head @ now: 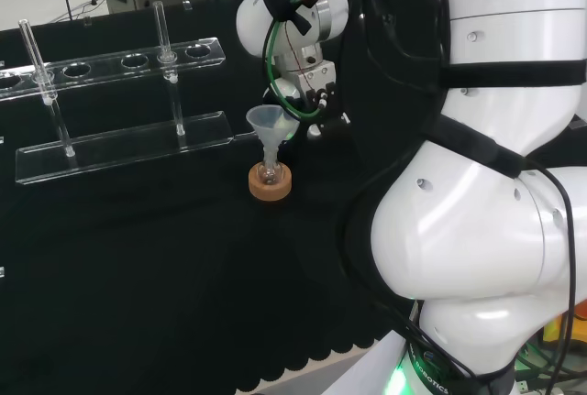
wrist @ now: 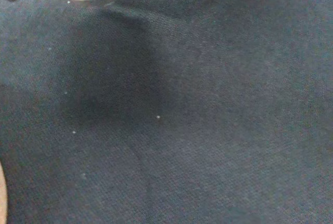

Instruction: Pick up the weighing funnel.

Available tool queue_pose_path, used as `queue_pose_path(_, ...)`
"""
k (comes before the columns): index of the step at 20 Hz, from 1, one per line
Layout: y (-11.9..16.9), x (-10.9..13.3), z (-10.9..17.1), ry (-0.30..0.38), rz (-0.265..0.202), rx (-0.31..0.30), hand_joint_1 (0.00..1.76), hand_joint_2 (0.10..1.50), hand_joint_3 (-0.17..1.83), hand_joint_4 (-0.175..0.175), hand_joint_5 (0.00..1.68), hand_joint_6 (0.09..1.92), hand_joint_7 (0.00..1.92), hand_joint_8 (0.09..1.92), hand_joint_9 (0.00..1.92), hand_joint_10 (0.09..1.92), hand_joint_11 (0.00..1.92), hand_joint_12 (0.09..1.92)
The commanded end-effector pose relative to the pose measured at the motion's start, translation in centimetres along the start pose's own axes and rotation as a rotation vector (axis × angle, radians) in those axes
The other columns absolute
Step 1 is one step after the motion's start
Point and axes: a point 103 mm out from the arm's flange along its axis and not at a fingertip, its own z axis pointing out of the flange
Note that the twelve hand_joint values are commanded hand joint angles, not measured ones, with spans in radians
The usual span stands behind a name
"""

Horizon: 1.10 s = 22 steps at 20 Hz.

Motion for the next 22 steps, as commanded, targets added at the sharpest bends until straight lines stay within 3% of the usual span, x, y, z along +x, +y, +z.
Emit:
queue_pose_path(1, 0.3, 0.33, 0.29, -0.001, -0.006, -0.001, 0.87, 0.6, 0.63, -0.047, 0.61, 0.79, 0.61, 0.71, 0.82, 0.56, 0.52, 1.28)
queue_pose_path(9, 0.69, 0.53, 0.6, -0.012, -0.005, 0.006, 0.89, 0.6, 0.63, -0.033, 0.69, 0.83, 0.61, 0.72, 0.83, 0.56, 0.52, 1.28)
queue_pose_path(15, 0.93, 0.76, 0.63, -0.024, 0.002, 0.007, 0.91, 0.6, 0.63, -0.006, 0.84, 0.9, 0.61, 0.72, 0.84, 0.56, 0.53, 1.27)
queue_pose_path(16, 0.95, 0.82, 0.62, -0.031, 0.006, 0.004, 0.91, 0.61, 0.64, 0.008, 0.89, 0.91, 0.61, 0.72, 0.84, 0.56, 0.53, 1.27)
queue_pose_path(18, 0.97, 0.88, 0.55, -0.043, 0.013, 0.002, 1.01, 0.72, 0.57, 0.119, 1.04, 0.9, 0.62, 0.72, 0.85, 0.56, 0.54, 1.27)
queue_pose_path(19, 0.97, 0.89, 0.49, -0.05, 0.018, 0.002, 1.04, 0.75, 0.55, 0.147, 1.08, 0.89, 0.63, 0.72, 0.86, 0.56, 0.55, 1.27)
queue_pose_path(22, 0.94, 0.87, 0.39, -0.074, 0.034, 0.008, 1.08, 0.73, 0.61, 0.173, 1.14, 0.88, 0.67, 0.71, 0.89, 0.54, 0.58, 1.25)
